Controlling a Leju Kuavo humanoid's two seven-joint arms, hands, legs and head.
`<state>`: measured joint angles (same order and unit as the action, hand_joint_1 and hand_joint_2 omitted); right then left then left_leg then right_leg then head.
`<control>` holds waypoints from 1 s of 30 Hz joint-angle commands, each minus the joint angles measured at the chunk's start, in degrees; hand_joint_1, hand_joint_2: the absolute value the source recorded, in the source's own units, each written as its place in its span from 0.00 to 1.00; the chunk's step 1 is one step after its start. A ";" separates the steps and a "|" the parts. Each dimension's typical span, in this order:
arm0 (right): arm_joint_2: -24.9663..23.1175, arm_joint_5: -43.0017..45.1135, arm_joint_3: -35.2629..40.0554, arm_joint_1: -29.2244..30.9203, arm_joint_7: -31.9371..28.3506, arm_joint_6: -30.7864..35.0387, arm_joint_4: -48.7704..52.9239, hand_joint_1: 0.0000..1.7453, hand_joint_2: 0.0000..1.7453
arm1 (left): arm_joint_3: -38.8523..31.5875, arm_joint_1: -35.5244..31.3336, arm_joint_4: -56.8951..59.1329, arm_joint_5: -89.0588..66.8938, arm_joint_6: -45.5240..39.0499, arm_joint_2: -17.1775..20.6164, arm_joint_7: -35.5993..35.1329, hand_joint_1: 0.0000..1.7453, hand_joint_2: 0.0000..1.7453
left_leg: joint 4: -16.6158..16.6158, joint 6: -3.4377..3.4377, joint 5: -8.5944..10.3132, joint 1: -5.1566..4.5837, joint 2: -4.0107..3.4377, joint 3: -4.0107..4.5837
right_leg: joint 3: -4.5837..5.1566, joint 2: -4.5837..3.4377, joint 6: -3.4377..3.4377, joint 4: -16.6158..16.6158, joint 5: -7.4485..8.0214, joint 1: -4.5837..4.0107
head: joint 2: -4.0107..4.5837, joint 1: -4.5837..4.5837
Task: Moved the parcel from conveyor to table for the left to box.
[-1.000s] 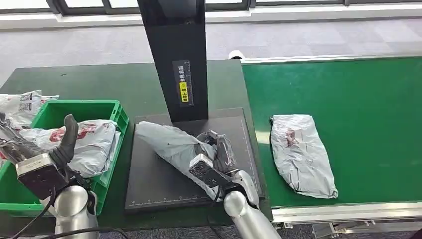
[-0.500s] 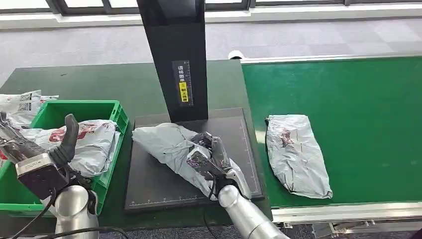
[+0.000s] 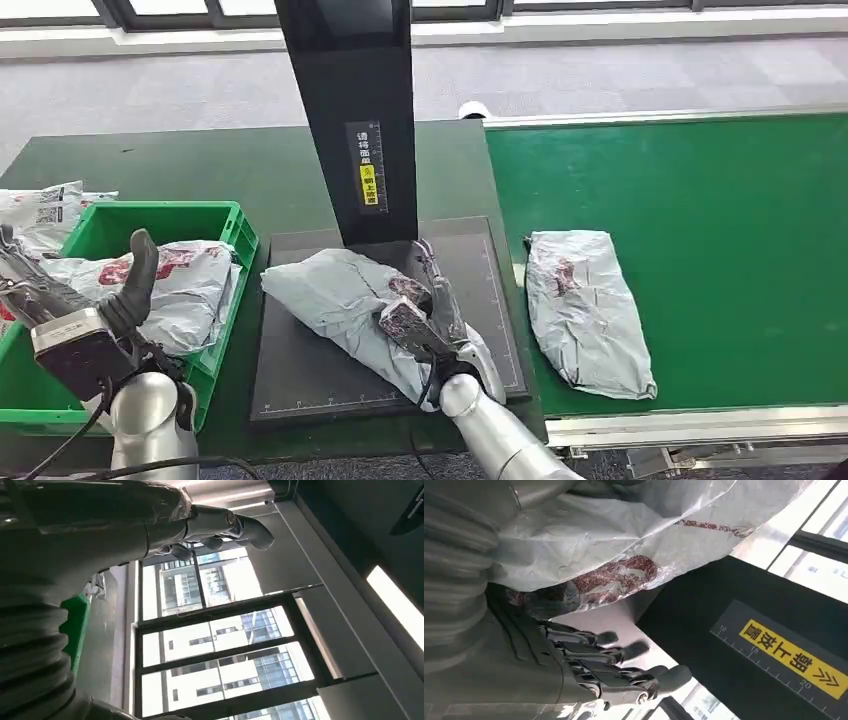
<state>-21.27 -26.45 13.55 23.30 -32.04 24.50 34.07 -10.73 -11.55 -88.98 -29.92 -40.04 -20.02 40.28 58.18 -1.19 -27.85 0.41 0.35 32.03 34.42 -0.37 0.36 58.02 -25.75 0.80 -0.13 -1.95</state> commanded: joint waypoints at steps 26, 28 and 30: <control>1.29 1.06 -0.61 -4.90 -7.96 4.30 13.05 0.00 1.00 | -1.13 0.38 1.38 -0.22 0.04 0.02 -0.28 0.00 1.00 | -0.11 0.03 0.03 -0.01 -0.02 -0.08 | -0.08 0.03 -0.02 -0.10 0.02 0.00 | 0.00 0.00; 1.29 1.06 -0.61 -4.90 -7.96 4.30 13.05 0.00 1.00 | -1.13 0.38 1.38 -0.22 0.04 0.02 -0.28 0.00 1.00 | -0.15 0.04 0.04 -0.02 -0.03 -0.11 | -0.11 0.03 -0.03 -0.14 0.04 0.00 | 0.00 0.00; 1.29 1.06 -0.61 -4.90 -7.96 4.30 13.05 0.00 1.00 | -1.13 0.38 1.38 -0.22 0.04 0.02 -0.28 0.00 1.00 | -0.16 0.04 0.03 -0.01 -0.03 -0.12 | -0.12 0.04 -0.03 -0.16 0.03 0.00 | 0.00 0.00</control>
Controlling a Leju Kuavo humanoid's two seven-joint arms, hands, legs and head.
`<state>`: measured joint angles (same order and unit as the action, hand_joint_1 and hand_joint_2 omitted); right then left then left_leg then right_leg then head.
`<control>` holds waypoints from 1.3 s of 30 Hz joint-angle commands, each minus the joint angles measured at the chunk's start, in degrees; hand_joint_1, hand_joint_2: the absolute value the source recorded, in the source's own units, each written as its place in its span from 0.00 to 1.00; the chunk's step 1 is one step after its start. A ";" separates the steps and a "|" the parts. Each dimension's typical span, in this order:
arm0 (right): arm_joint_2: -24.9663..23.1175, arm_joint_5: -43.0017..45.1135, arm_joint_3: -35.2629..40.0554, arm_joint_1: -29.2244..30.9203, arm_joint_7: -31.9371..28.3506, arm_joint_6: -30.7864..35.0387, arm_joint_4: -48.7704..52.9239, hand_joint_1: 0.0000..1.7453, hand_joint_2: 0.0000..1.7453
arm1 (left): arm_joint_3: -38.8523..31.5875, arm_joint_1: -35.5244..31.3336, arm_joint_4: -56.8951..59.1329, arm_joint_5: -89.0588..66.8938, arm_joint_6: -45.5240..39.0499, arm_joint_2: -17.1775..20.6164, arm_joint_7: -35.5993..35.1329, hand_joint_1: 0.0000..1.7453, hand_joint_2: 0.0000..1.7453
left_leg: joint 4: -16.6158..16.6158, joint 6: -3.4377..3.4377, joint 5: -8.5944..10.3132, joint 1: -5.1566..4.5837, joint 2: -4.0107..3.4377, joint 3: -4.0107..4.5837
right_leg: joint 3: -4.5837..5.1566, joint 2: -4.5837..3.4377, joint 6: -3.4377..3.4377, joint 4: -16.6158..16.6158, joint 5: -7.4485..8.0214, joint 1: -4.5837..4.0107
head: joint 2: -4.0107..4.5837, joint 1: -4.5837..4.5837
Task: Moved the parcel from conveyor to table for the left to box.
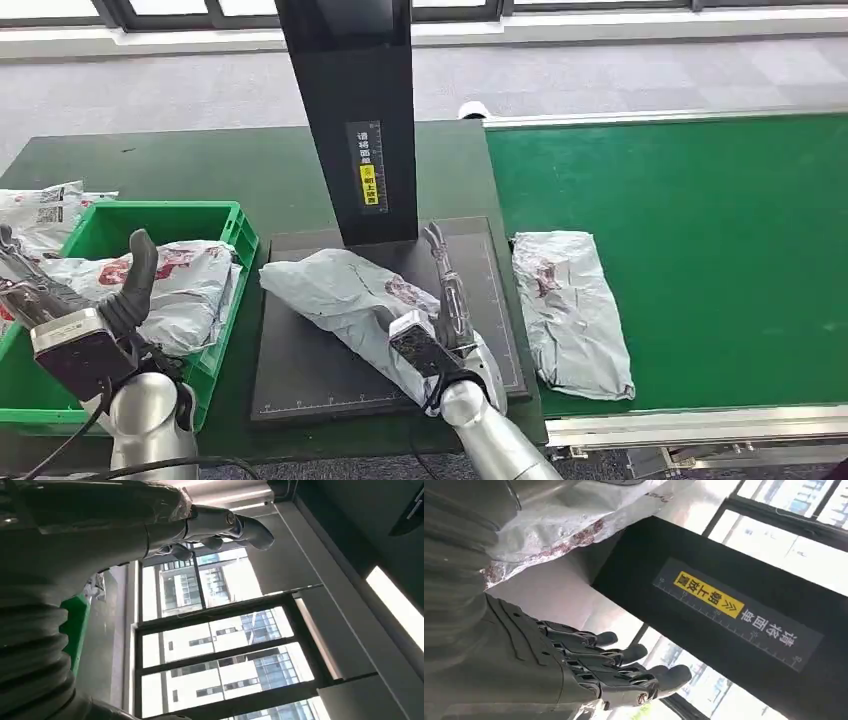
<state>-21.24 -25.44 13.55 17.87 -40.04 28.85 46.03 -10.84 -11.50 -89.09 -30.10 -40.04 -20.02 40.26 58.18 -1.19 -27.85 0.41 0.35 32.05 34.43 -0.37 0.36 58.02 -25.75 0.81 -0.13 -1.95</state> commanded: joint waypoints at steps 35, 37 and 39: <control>7.92 12.63 8.27 -13.11 0.04 4.93 35.73 0.00 1.00 | 2.25 -12.89 47.70 -26.08 0.04 0.09 -5.83 0.00 1.00 | -0.16 0.05 0.09 -0.09 0.25 -0.18 | -0.23 0.32 -0.01 -0.16 0.00 0.04 | 0.00 0.00; 8.09 12.91 8.33 -13.32 0.04 5.03 36.25 0.00 1.00 | 3.91 -13.80 50.84 -28.83 0.04 0.41 -8.19 0.00 1.00 | -0.11 0.04 0.04 -0.08 0.17 -0.17 | -0.16 0.23 -0.01 -0.12 0.00 0.04 | 0.00 0.00; 8.73 13.08 8.66 -13.48 0.04 7.18 38.43 0.00 1.00 | 10.11 -14.58 55.63 -36.61 5.88 1.17 -10.82 0.00 1.00 | -0.25 0.06 0.09 -0.07 0.20 -0.26 | -0.28 0.30 -0.05 -0.27 0.06 0.01 | 0.00 0.02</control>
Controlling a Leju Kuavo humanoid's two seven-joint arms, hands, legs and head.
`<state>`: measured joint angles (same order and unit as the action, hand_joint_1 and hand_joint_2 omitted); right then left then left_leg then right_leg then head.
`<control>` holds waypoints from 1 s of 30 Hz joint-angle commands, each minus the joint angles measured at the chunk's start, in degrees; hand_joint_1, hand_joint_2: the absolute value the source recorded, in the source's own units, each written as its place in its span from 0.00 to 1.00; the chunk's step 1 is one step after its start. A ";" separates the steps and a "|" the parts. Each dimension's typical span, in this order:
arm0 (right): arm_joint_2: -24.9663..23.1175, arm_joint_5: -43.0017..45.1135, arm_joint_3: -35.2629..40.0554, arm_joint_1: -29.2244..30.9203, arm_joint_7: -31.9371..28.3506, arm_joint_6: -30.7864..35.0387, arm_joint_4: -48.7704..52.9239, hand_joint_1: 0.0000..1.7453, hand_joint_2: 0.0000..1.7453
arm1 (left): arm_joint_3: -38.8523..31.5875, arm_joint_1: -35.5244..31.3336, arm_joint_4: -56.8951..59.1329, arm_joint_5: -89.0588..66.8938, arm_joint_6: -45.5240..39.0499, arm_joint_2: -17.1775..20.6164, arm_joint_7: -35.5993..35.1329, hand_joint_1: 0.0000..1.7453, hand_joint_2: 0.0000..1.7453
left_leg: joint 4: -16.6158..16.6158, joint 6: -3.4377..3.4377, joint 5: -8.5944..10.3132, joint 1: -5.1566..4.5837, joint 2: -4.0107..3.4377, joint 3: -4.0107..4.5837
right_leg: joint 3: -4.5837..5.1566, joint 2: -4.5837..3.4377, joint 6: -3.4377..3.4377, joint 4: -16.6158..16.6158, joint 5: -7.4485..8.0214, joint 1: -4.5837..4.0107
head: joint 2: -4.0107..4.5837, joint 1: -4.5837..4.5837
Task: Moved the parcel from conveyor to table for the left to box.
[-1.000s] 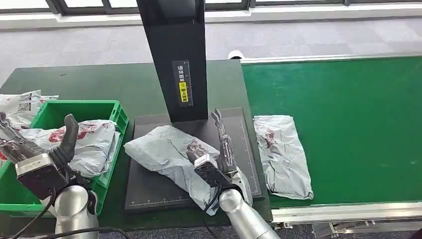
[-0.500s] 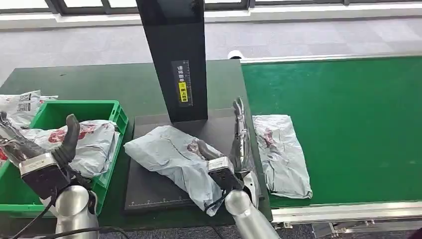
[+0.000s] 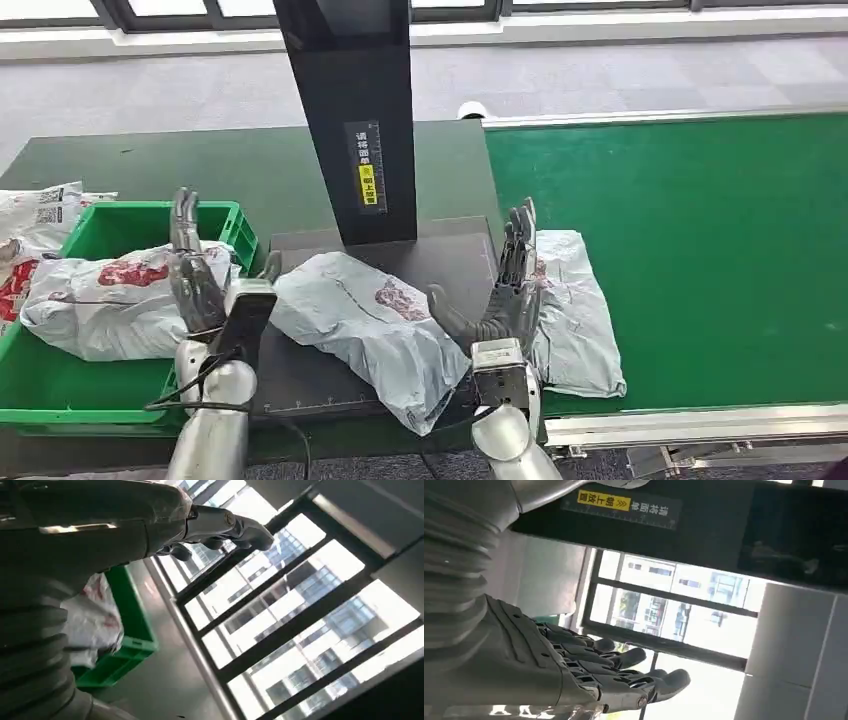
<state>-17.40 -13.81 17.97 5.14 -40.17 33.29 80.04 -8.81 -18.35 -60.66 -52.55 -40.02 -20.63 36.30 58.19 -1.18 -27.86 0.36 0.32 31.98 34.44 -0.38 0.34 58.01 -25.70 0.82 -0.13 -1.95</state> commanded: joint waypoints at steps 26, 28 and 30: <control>5.20 2.97 3.87 1.53 0.17 1.89 1.72 0.00 1.00 | 14.03 -1.74 22.29 -9.42 18.09 3.30 -8.16 0.00 1.00 | -0.18 0.05 -0.02 0.02 -0.12 -0.14 | -0.18 -0.09 -0.01 -0.17 0.01 0.02 | 0.00 0.00; 5.27 3.02 3.98 1.46 0.17 2.02 1.76 0.00 1.00 | 13.84 -1.46 21.37 -8.99 17.28 3.21 -8.09 0.00 1.00 | -0.22 0.05 0.00 0.02 -0.13 -0.17 | -0.21 -0.09 -0.02 -0.22 0.03 0.01 | 0.00 0.00; 5.22 2.71 4.05 1.01 0.17 2.89 2.10 0.00 1.00 | 10.61 0.05 15.64 -3.63 8.37 1.66 -5.20 0.00 1.00 | -0.22 0.05 -0.01 0.01 -0.16 -0.17 | -0.19 -0.12 -0.03 -0.20 0.04 0.02 | 0.00 0.00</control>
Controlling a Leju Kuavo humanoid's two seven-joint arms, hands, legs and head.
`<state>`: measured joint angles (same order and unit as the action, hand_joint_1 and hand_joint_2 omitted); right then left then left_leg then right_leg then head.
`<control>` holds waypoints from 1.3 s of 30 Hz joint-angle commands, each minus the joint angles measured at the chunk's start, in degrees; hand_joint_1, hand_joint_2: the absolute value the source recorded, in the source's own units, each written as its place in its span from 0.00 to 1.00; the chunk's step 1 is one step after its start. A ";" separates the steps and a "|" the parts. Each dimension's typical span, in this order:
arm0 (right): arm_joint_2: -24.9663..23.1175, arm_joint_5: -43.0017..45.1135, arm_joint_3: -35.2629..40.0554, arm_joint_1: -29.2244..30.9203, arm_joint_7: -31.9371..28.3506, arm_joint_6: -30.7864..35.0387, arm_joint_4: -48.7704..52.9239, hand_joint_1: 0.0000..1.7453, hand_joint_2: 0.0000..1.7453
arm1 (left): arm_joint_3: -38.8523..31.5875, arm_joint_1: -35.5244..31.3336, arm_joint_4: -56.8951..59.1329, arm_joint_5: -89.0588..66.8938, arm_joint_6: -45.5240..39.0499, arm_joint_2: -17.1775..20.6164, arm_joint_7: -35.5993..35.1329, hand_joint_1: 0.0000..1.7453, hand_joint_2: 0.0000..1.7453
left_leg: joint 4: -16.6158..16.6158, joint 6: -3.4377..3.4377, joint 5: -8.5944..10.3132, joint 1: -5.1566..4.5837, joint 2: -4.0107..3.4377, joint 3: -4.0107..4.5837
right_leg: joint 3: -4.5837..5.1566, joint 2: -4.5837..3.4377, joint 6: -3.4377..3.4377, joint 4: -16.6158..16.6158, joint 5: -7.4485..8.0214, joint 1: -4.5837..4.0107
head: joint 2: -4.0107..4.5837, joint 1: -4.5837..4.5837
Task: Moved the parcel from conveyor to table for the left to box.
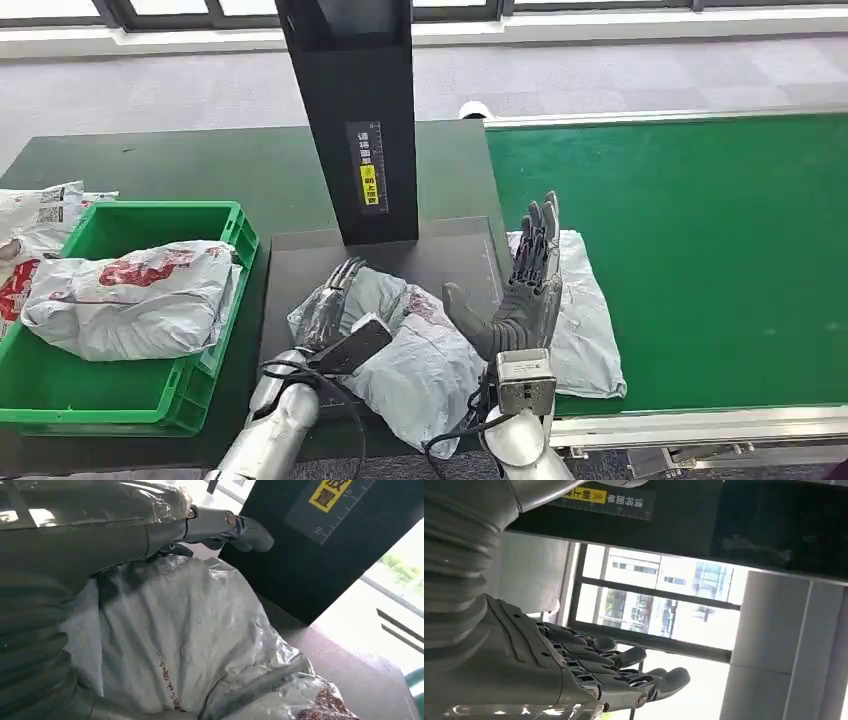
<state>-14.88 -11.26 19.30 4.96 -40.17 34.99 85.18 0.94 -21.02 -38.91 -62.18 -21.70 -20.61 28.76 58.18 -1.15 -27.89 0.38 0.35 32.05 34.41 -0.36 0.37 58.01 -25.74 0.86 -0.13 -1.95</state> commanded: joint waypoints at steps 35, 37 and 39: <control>1.23 -1.57 0.73 0.67 0.17 -0.81 -3.38 0.00 1.00 | 3.27 -1.43 4.60 -1.40 6.42 5.96 -17.43 1.00 1.00 | -0.22 0.02 0.10 -0.01 -0.15 -0.34 | -0.31 -0.04 -0.06 -0.20 0.12 -0.02 | 0.00 0.00; 1.28 -1.54 0.74 0.46 0.17 -0.83 -3.17 0.00 1.00 | 2.98 -1.51 4.71 -1.65 5.89 5.93 -17.52 1.00 1.00 | -0.26 0.02 0.11 0.00 -0.16 -0.40 | -0.38 -0.04 -0.07 -0.24 0.13 -0.03 | 0.00 0.00; 1.27 -1.59 0.66 0.49 0.17 -1.02 -3.30 0.00 1.00 | 2.87 -1.50 4.68 -1.92 5.53 5.98 -17.78 1.00 1.00 | -0.29 0.01 0.11 0.00 -0.19 -0.49 | -0.45 -0.06 -0.08 -0.27 0.13 -0.03 | 0.00 0.00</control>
<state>-14.73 -13.01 19.32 4.81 -40.15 34.05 84.98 1.73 -22.46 -39.41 -63.34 -16.04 -17.64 12.09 58.17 -1.16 -27.87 0.38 0.35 31.67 34.02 -0.30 0.35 58.01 -25.75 0.84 -0.13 -1.95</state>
